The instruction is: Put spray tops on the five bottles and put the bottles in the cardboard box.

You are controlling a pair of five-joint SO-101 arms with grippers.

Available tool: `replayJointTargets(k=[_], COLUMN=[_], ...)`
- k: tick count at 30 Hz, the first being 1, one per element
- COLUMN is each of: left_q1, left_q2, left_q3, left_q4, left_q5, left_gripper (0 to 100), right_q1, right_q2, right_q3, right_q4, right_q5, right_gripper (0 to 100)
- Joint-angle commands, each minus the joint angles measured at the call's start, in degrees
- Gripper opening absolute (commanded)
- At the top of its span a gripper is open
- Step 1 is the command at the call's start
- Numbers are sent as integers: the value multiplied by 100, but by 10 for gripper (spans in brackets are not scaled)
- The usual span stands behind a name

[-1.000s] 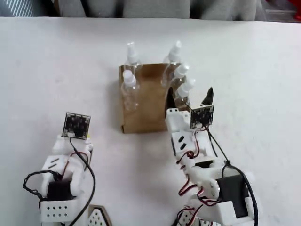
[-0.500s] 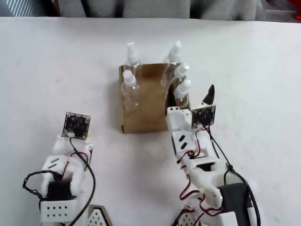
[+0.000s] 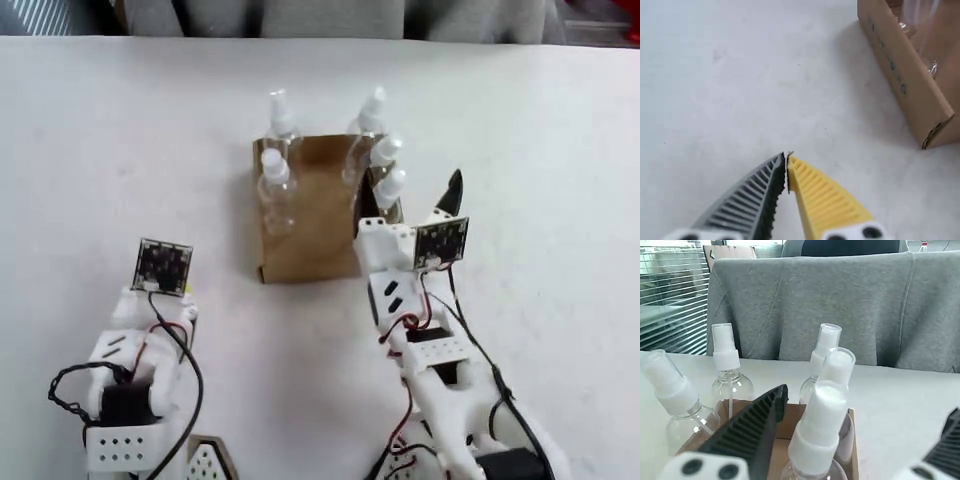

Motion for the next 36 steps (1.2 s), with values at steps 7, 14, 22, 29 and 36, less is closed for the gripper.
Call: replayJointTargets(k=[7, 14, 22, 29, 36], left_q1=[40, 40, 40, 40, 40], left_q2=[-31, -31, -31, -31, -22], left_q3=[-9, -9, -9, -9, 0], left_q4=[-9, -9, -9, 9, 18], left_q5=[-62, -62, -62, -62, -62], left_gripper=[23, 23, 23, 23, 23], right_q1=[189, 743, 813, 813, 813], right_q2=[-2114, -3714, -5015, -6281, -7530], right_q3=[-70, -422, -457, -431, -457], right_q4=[1596, 3275, 4971, 6299, 8004], right_q5=[-176, -193, -193, -185, -193], right_gripper=[413, 412, 365, 3, 46])
